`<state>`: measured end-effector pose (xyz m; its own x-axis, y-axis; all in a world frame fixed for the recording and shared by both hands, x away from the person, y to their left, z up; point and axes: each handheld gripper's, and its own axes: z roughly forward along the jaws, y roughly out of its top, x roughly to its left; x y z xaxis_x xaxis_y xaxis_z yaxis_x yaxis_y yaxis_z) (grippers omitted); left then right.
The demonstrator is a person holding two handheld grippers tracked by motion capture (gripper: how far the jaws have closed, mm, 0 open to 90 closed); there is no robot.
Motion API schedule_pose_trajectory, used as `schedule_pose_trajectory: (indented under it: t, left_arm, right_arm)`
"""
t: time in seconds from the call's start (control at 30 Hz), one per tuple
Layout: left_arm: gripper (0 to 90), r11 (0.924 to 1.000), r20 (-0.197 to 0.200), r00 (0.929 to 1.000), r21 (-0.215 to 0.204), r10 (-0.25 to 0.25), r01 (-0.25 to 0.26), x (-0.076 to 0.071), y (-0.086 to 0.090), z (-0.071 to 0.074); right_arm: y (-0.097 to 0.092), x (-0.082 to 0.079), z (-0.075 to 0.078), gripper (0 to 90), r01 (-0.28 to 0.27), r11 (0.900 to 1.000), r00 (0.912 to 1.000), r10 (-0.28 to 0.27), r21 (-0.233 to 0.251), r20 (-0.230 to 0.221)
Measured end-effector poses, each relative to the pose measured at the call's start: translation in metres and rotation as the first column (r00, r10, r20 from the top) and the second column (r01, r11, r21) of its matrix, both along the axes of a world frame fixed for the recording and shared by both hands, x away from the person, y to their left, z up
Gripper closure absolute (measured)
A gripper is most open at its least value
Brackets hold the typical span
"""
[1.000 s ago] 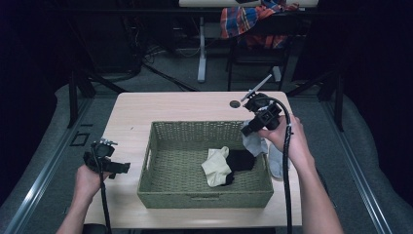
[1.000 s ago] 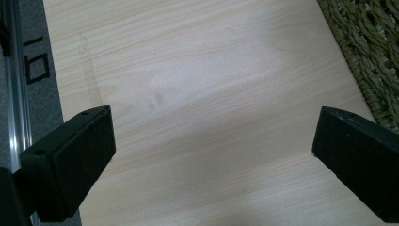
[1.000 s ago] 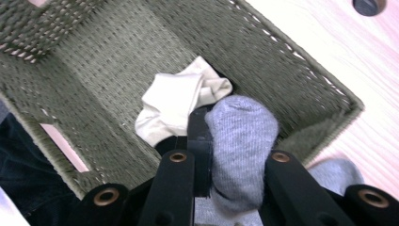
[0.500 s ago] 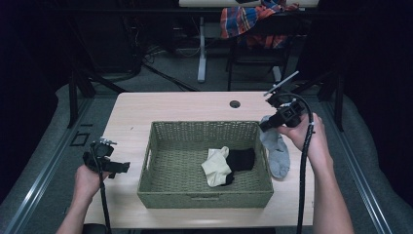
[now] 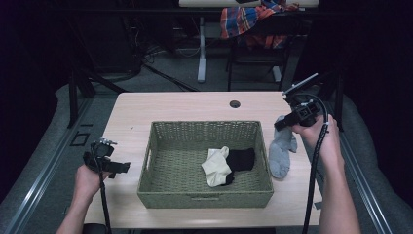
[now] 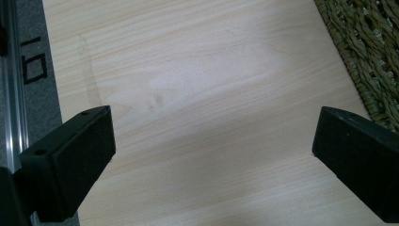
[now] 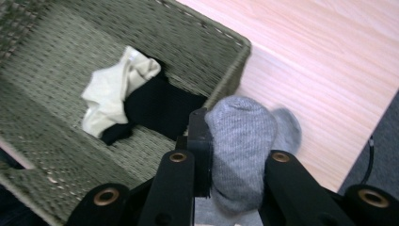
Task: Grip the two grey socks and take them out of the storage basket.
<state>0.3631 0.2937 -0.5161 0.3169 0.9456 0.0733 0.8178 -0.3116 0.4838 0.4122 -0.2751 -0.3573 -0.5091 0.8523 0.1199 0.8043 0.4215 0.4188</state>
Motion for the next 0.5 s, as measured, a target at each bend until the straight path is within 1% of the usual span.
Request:
schedule_pose_trajectory:
  t: [0.03,0.1,0.17,0.23,0.27,0.37,0.4,0.43,0.47,0.5]
  left_arm:
    - [0.2,1.0000,-0.003,1.0000,0.000,-0.003,0.003,0.000,0.000,0.000]
    - [0.2,1.0000,-0.004,1.0000,-0.001,-0.004,0.004,0.000,-0.001,0.000]
    - [0.2,1.0000,-0.004,1.0000,0.000,-0.004,0.004,0.000,-0.001,0.000]
    - [0.2,1.0000,-0.003,1.0000,-0.001,-0.004,0.004,0.000,-0.001,0.000]
    - [0.2,1.0000,-0.004,1.0000,0.000,-0.004,0.004,0.000,0.000,0.000]
    - [0.2,1.0000,-0.005,1.0000,0.001,-0.004,0.004,0.000,0.000,0.000]
    - [0.2,1.0000,-0.005,1.0000,0.000,-0.004,0.004,0.000,0.000,0.000]
    - [0.2,1.0000,-0.005,1.0000,0.000,-0.004,0.004,0.000,0.000,0.000]
    - [0.2,1.0000,-0.004,1.0000,0.000,-0.004,0.004,0.000,0.000,0.000]
    - [0.2,1.0000,-0.004,1.0000,0.000,-0.004,0.004,0.000,0.000,0.000]
  right_arm:
    - [-0.002,0.001,-0.002,80.2,0.005,0.9999,1.0000,-0.005,-0.013,-0.001]
    - [-0.007,0.004,-0.006,80.2,0.015,0.9997,0.9999,-0.016,-0.021,-0.006]
    - [-0.010,0.006,-0.010,80.2,0.032,0.9993,0.9994,-0.032,-0.020,-0.013]
    - [-0.011,0.007,-0.013,80.2,0.033,0.9993,0.9993,-0.033,-0.017,-0.018]
    - [-0.013,0.010,-0.018,80.2,0.037,0.9991,0.9989,-0.037,-0.023,-0.029]
    - [-0.016,0.014,-0.025,80.2,0.049,0.9982,0.9977,-0.051,-0.035,-0.044]
    - [-0.017,0.015,-0.029,80.2,0.051,0.9982,0.9975,-0.053,-0.032,-0.047]
    - [-0.017,0.015,-0.029,80.2,0.051,0.9982,0.9975,-0.053,-0.032,-0.047]
    - [-0.018,0.018,-0.033,80.3,0.055,0.9979,0.9968,-0.057,-0.034,-0.056]
    - [-0.018,0.018,-0.033,80.3,0.055,0.9979,0.9968,-0.057,-0.034,-0.056]
